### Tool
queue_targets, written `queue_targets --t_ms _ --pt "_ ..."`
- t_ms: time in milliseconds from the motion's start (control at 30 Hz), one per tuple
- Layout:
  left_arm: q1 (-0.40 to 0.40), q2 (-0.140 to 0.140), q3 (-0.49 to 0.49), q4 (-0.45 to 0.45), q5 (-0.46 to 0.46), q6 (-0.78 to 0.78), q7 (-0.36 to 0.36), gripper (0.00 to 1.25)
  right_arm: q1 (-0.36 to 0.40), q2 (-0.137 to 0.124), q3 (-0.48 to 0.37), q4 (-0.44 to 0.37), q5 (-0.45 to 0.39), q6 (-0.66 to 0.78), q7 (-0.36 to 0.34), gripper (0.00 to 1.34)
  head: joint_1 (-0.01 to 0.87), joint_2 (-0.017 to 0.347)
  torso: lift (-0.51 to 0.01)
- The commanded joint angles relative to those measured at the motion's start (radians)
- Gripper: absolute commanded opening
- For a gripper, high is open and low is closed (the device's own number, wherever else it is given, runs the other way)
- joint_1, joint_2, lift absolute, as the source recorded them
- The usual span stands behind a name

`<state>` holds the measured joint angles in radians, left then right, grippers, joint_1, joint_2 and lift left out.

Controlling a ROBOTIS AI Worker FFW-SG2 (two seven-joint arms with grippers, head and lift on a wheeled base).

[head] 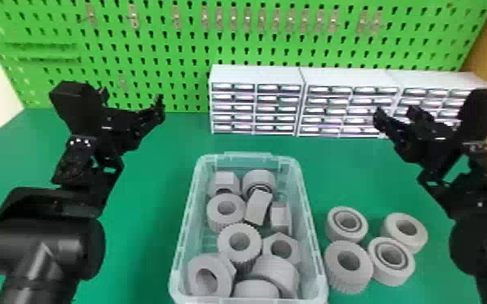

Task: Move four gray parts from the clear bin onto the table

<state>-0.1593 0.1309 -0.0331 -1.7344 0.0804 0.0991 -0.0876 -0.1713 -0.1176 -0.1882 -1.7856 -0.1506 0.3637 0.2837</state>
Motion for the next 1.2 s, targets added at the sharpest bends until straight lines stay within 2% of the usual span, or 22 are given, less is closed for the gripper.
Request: queue_targets --t_ms 0,133,1167 --pt "0.000 0.001 -0.002 -0.001 -0.001 0.001 -0.001 1.12 0.000 -0.001 0.001 -0.003 -0.009 0.004 0.000 0.83 0.678 0.034 -0.050" --pt "-0.002 0.001 -0.001 -0.001 0.001 0.001 0.000 1.12 -0.004 -0.001 0.003 -0.006 -0.012 0.037 0.000 0.83 0.678 0.034 -0.050" --pt "-0.003 0.001 -0.001 -0.001 0.007 0.001 0.000 1.12 -0.013 -0.004 0.015 -0.006 -0.009 0.032 0.000 0.83 0.678 0.034 -0.050"
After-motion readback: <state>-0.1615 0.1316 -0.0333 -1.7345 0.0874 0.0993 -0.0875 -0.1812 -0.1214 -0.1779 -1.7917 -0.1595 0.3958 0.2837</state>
